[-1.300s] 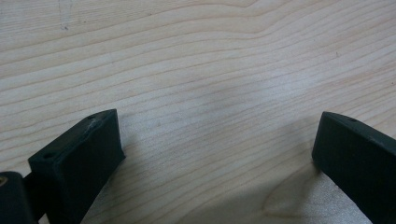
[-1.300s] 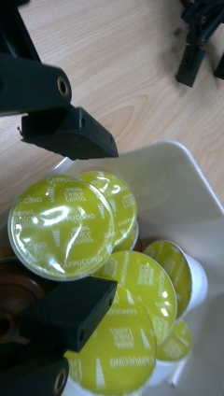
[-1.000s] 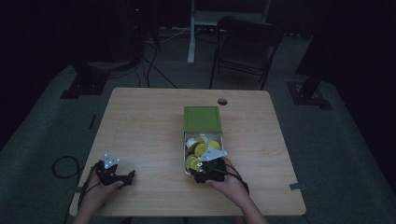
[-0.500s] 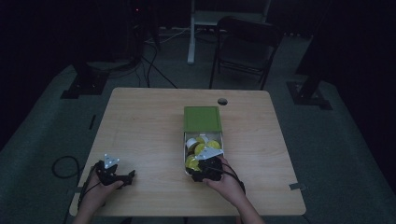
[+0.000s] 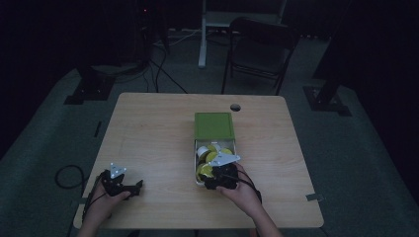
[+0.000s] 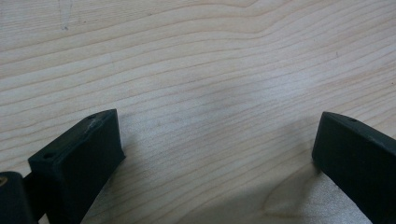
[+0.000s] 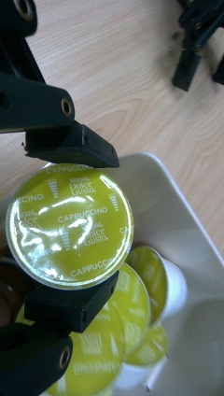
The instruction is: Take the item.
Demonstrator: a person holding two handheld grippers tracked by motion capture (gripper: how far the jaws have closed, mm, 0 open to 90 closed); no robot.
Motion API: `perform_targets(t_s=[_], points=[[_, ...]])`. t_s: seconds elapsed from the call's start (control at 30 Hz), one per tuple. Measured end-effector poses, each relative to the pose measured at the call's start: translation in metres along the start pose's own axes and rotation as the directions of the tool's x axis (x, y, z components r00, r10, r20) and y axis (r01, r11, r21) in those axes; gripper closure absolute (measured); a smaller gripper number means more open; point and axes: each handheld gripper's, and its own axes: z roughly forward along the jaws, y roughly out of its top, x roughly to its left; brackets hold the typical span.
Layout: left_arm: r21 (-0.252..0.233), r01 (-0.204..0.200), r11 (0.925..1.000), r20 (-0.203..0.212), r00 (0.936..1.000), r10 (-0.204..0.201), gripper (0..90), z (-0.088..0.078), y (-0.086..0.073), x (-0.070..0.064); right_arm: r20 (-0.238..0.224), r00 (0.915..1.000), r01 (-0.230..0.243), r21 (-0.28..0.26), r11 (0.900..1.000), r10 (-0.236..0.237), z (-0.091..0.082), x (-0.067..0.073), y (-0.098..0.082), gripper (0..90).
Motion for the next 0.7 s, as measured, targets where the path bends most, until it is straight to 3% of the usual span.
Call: perform_targets(t_s=[0.53,0.7], points=[[0.0,0.0,1.0,0.0,1.0,0.0,1.8,0.0,0.0,0.0,0.007,0.9999,-0.012,-0.091,0.996,0.013,-0.024,-0.007,0.015,39.9],[0.0,0.0,1.0,0.0,1.0,0.0,1.8,0.0,0.0,0.0,0.03,0.999,-0.029,-0.123,0.992,0.033,-0.034,-0.012,0.021,39.9]])
